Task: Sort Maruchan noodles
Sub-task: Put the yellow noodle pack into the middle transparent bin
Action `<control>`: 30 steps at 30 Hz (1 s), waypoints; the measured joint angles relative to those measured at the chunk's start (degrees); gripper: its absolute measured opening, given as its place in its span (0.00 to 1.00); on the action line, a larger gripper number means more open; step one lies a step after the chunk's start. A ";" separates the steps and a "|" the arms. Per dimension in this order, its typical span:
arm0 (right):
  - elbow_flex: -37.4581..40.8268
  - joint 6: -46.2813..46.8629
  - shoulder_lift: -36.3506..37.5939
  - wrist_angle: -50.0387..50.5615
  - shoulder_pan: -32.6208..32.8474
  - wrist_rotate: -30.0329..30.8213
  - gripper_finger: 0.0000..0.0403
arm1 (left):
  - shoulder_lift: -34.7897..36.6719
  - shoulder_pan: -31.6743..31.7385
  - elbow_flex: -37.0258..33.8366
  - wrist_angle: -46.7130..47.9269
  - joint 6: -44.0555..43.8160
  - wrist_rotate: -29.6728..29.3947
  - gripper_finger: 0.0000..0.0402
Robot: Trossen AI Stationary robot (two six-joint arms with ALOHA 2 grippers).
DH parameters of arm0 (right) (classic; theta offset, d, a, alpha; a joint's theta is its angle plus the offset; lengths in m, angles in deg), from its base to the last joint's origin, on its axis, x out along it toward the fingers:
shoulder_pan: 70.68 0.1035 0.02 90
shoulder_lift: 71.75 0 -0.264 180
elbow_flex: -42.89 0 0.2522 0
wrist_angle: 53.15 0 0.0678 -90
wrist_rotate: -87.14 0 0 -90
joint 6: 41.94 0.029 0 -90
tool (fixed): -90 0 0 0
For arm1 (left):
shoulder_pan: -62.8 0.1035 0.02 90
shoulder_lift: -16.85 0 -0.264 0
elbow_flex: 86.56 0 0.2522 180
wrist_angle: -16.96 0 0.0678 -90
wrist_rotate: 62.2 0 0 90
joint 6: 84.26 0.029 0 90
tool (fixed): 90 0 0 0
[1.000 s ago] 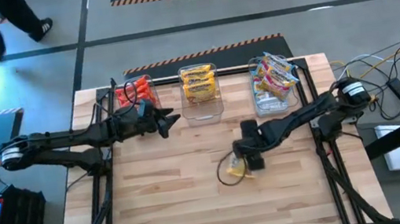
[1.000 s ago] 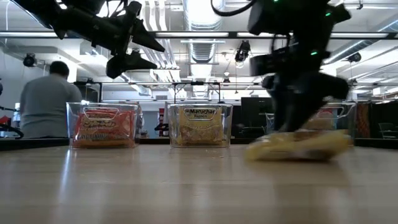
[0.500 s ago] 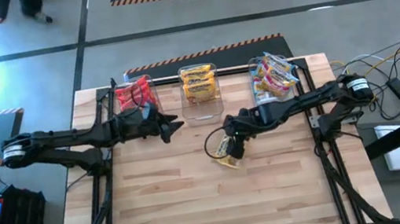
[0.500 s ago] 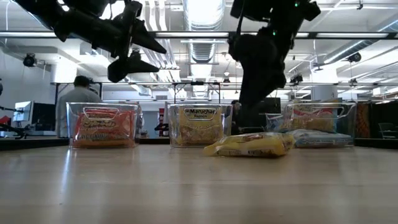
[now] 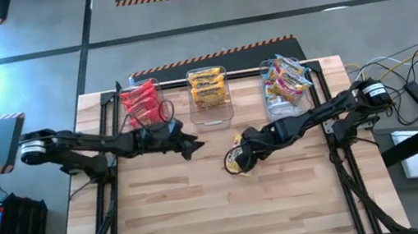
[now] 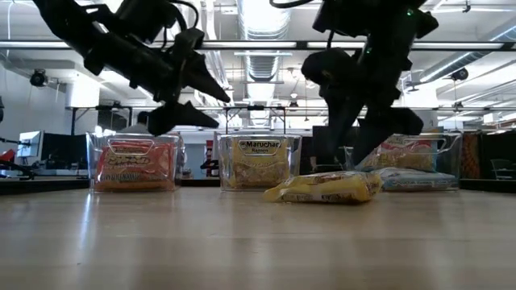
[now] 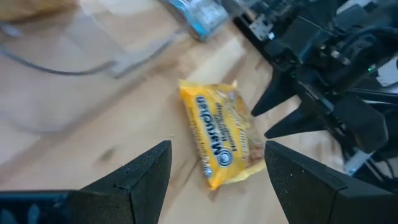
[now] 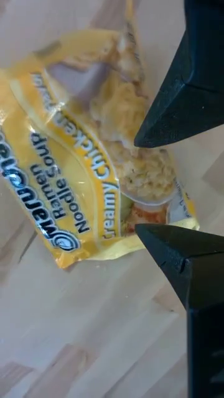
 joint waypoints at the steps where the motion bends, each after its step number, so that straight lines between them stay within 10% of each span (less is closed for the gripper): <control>1: 0.44 0.73 0.02 -0.40 0.36 0.01 0.50 | -1.14 -0.34 0.00 -1.49 -0.37 0.33 0.60; 30: 7.67 2.57 2.95 -7.21 3.56 1.68 0.50 | -19.36 -1.78 3.29 -20.12 -5.46 4.48 0.60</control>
